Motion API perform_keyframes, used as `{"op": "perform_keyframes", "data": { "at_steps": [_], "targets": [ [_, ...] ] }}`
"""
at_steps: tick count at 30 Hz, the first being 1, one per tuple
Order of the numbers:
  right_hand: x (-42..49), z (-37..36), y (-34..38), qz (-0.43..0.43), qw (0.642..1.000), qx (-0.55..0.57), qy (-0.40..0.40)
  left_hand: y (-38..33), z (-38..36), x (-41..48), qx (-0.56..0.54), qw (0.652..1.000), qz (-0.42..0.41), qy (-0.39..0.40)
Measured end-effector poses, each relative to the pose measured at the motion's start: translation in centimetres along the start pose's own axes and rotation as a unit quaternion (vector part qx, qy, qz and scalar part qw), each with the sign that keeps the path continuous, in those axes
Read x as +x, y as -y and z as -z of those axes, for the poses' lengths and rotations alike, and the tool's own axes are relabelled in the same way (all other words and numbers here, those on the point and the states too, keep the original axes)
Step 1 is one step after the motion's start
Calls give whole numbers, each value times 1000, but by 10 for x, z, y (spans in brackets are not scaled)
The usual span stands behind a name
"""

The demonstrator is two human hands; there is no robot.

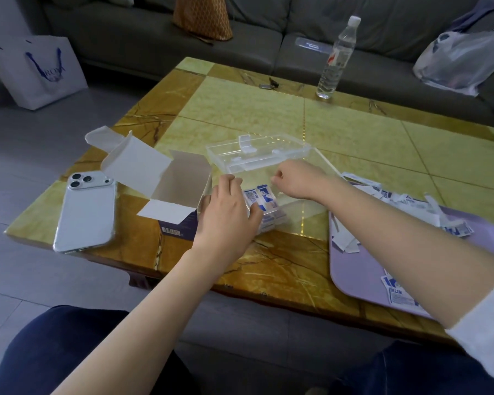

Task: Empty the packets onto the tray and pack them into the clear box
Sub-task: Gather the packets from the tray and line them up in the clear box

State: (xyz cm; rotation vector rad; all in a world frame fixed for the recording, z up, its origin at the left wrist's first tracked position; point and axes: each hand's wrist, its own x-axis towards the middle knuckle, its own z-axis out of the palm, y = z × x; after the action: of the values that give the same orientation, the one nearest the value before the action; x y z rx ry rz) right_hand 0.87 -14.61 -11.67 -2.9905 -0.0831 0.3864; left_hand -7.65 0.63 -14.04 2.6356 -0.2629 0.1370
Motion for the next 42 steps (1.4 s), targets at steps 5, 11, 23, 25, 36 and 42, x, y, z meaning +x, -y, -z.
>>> {"op": "perform_keyframes", "data": {
  "at_steps": [5, 11, 23, 25, 36, 42],
  "targets": [
    [-25, 8, -5, 53, 993, 94, -56, -3, -1, 1, -1, 1000, 7, 3],
    [-36, 8, 5, 11, 983, 55, 172, -5, -1, 0, 2, 1000, 13, -3],
    [-29, 7, 7, 8, 968, 59, 244, -1, -3, 0, 10, 1000, 2, -19],
    [-29, 7, 7, 19, 968, 77, 238, 0, -3, 0, 10, 1000, 1, -20],
    [-23, 6, 10, 8, 959, 54, 278, 0, -4, 0, 4, 1000, 0, -23],
    [-21, 4, 5, 43, 976, 103, 186, 0, -4, 1, 3, 1000, -2, -24]
  ]
}}
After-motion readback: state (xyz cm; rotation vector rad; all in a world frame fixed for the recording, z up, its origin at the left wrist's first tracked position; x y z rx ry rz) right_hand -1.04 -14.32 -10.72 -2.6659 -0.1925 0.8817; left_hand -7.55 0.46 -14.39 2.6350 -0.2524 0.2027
